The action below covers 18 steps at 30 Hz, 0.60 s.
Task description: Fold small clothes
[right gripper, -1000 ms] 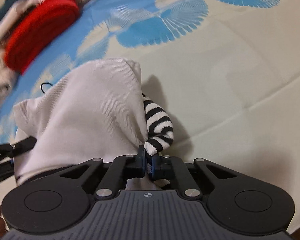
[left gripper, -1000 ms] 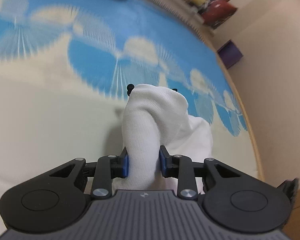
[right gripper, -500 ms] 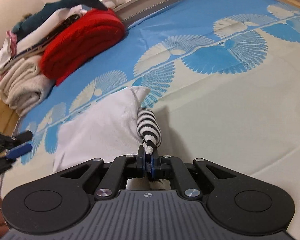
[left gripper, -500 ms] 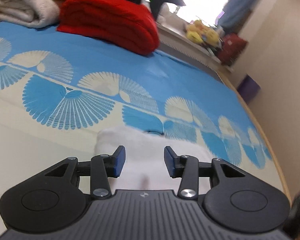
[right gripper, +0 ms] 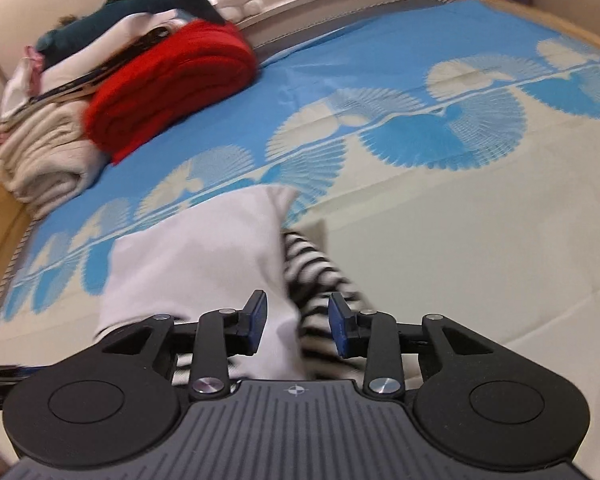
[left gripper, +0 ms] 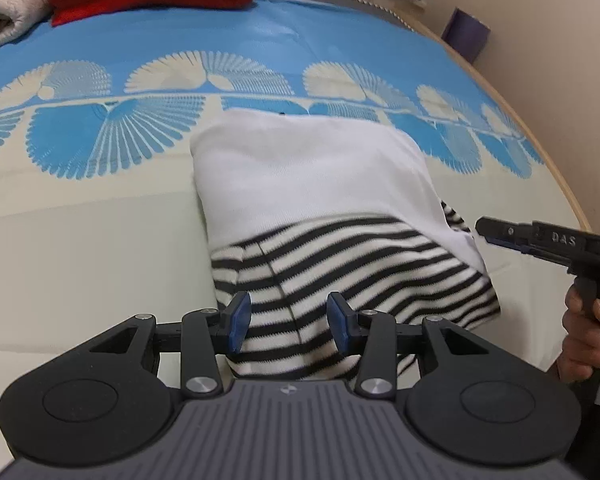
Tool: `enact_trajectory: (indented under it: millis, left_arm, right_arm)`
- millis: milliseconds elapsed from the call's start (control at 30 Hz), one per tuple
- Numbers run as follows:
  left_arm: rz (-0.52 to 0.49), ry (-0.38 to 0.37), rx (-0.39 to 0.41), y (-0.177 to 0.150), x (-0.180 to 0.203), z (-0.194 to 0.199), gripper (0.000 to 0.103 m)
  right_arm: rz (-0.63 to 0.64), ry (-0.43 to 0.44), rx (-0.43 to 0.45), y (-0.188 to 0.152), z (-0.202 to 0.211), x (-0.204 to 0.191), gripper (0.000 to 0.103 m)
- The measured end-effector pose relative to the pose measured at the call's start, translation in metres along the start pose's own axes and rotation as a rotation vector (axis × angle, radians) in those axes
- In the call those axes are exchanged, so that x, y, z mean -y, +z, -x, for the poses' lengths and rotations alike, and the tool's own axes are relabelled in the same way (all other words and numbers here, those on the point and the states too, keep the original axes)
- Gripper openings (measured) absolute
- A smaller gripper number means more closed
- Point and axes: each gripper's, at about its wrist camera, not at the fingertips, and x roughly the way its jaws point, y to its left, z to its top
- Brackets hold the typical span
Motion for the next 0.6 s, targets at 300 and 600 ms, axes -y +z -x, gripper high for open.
enact_trajectory:
  millis: [300, 600]
  left_arm:
    - [0.028, 0.075, -0.137, -0.008, 0.006, -0.033, 0.046]
    - [0.003, 0.108, -0.171, -0.008, 0.013, -0.044, 0.049]
  right_arm:
    - [0.074, 0.010, -0.282, -0.019, -0.027, 0.005, 0.004]
    - [0.005, -0.064, -0.348, -0.023, -0.040, 0.024, 0.003]
